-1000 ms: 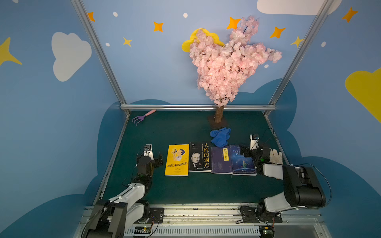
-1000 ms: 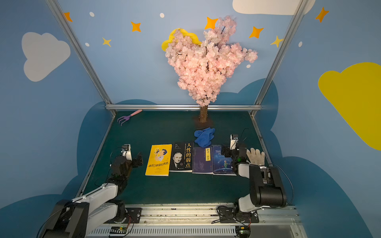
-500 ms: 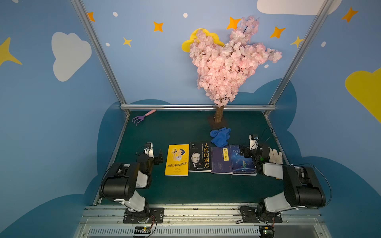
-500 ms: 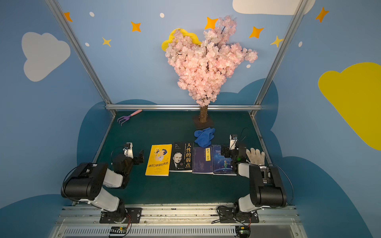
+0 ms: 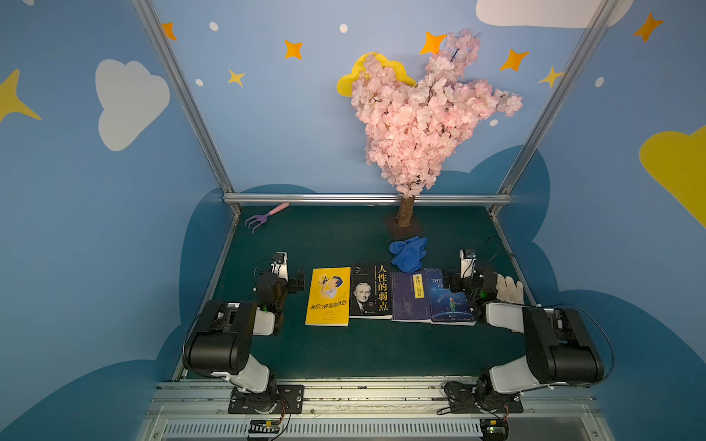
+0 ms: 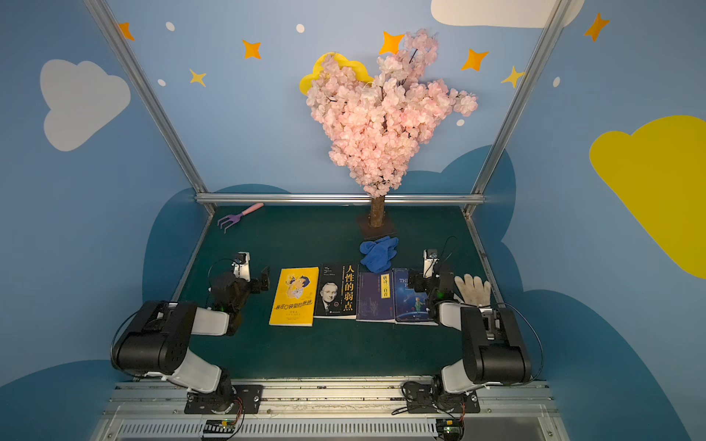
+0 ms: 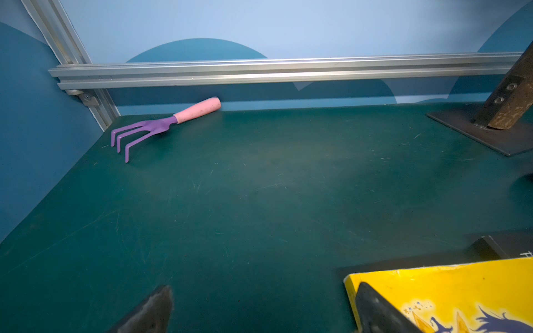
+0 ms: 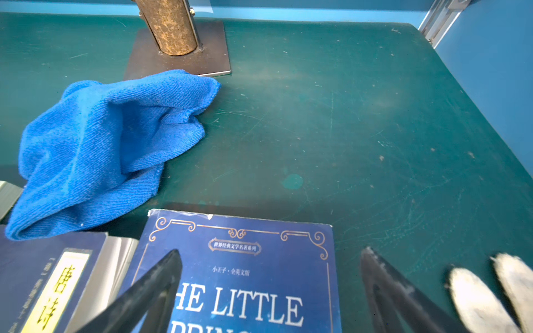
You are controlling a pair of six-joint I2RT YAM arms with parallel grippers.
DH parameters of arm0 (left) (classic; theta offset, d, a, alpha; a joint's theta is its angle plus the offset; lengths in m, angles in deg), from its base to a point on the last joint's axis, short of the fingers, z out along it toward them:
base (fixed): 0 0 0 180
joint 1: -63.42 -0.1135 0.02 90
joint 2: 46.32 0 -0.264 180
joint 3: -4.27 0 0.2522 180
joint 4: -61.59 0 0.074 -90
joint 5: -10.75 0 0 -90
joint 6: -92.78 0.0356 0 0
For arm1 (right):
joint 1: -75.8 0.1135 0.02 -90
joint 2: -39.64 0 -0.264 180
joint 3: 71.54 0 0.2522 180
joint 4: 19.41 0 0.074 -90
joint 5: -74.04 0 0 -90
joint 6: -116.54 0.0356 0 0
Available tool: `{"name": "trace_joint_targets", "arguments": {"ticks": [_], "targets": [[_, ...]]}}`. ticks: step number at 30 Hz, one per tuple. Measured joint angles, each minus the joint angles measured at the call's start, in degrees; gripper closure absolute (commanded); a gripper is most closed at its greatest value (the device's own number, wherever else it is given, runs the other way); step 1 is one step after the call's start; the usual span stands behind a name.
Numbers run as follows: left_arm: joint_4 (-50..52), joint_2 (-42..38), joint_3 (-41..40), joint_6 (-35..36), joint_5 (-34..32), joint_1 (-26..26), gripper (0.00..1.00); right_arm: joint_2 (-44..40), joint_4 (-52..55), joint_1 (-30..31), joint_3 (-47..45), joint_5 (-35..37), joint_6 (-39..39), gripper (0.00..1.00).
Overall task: Wipe the cover of the book
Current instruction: Reset both arms
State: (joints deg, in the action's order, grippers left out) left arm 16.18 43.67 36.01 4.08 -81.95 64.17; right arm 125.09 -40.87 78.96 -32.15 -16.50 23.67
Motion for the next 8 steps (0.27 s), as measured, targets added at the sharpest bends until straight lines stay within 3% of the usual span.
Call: {"name": "trace_joint_targets", "arguments": {"ticks": [8], "targets": [[3.06,0.02,1.97,-0.22,1.88,-1.11,0.00,0.00,0.00,0.00,0.00,0.11,0.00,0.05]]}}
